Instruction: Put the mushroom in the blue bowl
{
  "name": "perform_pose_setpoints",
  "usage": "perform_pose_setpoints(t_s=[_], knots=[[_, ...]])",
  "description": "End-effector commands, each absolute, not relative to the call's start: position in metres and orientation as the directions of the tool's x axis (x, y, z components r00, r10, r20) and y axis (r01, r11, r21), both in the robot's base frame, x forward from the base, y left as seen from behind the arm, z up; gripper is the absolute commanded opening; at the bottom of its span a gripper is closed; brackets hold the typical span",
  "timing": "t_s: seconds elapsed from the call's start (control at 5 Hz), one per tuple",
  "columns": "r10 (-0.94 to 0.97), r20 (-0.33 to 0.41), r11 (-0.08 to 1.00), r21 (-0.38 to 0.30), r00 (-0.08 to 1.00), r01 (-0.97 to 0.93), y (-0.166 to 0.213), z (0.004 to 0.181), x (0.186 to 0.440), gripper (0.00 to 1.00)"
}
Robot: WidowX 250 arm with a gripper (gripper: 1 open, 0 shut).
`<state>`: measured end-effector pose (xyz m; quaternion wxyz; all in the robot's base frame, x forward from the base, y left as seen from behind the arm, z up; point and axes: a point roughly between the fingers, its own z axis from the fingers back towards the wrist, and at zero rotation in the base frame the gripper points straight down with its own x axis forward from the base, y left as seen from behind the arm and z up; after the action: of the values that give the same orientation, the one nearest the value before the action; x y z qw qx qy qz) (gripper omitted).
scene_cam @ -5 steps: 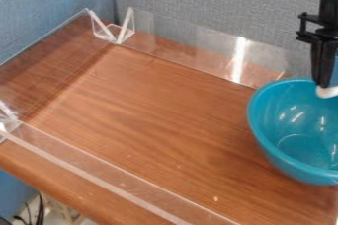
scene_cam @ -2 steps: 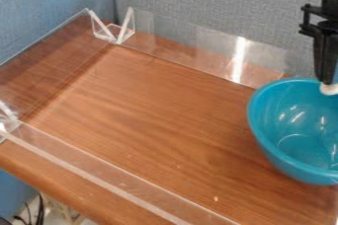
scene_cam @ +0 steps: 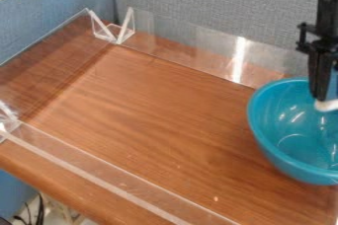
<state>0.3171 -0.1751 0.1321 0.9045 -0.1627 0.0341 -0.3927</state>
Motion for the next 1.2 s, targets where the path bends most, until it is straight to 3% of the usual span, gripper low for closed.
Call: perform_pose_setpoints(t_s=[0.0, 0.8, 1.0], knots=[[-0.730, 0.111, 0.621, -0.306, 0.675, 0.722, -0.172, 0.141, 0.318, 0.00], [-0.736, 0.097, 0.614, -0.321, 0.670, 0.721, -0.170, 0.127, 0.319, 0.00], [-0.735, 0.096, 0.615, -0.323, 0.671, 0.720, -0.169, 0.125, 0.319, 1.00]])
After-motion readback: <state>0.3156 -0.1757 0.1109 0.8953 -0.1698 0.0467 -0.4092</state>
